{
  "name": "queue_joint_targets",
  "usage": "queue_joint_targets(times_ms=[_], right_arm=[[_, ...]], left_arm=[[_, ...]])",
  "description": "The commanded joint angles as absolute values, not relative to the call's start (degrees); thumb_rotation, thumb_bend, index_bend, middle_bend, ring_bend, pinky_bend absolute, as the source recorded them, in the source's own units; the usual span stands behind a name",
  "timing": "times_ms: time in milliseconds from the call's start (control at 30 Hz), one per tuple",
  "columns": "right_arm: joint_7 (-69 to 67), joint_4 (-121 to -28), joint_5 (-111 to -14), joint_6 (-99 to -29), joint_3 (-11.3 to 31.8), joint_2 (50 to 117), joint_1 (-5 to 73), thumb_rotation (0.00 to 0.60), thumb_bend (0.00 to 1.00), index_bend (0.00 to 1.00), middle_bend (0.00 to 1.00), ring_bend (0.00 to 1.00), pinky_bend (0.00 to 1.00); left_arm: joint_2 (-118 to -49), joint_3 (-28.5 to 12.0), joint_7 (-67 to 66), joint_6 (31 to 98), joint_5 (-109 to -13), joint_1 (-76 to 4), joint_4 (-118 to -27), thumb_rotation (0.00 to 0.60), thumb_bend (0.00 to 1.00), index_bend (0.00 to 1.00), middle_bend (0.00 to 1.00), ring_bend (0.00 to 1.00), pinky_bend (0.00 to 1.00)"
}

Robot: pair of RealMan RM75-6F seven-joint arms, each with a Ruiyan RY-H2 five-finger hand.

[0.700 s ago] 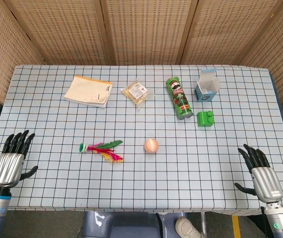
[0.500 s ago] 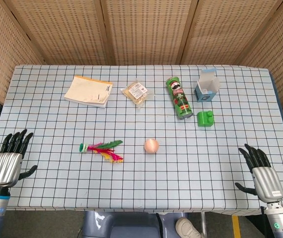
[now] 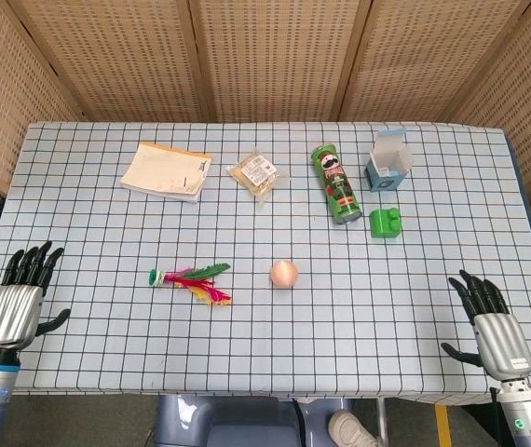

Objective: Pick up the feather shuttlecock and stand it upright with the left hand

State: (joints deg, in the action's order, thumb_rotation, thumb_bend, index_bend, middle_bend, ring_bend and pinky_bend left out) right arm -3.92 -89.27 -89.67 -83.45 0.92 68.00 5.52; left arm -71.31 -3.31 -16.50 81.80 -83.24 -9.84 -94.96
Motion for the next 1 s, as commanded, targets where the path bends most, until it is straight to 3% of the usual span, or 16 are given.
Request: queue_joint_targets(times_ms=[33,533,633,900,1000], right_arm=[[-4.06,-89.34,-89.79,-83.59,0.86,67.88,5.45,0.600,0.04,0.00,0.00,0.00,0.00],[-4.52,-89.53,-89.74,-83.61,0.82,67.51,5.33,0.600,0.04,0.00,0.00,0.00,0.00],[-4.74,-89.47,-89.53,-83.54,0.87,67.47,5.30,0.600,0.04,0.00,0.00,0.00,0.00],[-4.77,-89.76,-89.26,-83.34,1.04,67.35,5.38,0.600,0.04,0.00,0.00,0.00,0.00],[-5.01,-89.71,-89.04,-83.21,1.13,67.32,5.42,0.600,0.04,0.00,0.00,0.00,0.00]], left_arm=[[-71.38,-3.19,-16.54,81.76,-83.43,-9.88,-94.96,0.600,0.20,0.01,0.00,0.00,0.00],[-71.84,-2.77,-16.69,81.72,-84.31,-10.07,-95.02,0.600,0.20,0.05,0.00,0.00,0.00],[-71.82,-3.08,-16.90,81.31,-84.82,-10.75,-95.80,0.600,0.20,0.10,0.00,0.00,0.00],[-71.44,-4.77,-22.78,75.75,-86.28,-16.17,-100.88,0.600,0.22,0.35,0.00,0.00,0.00],[-72.88,-5.37,-25.79,72.68,-85.02,-18.37,-102.20,0.600,0.28,0.40,0.00,0.00,0.00]])
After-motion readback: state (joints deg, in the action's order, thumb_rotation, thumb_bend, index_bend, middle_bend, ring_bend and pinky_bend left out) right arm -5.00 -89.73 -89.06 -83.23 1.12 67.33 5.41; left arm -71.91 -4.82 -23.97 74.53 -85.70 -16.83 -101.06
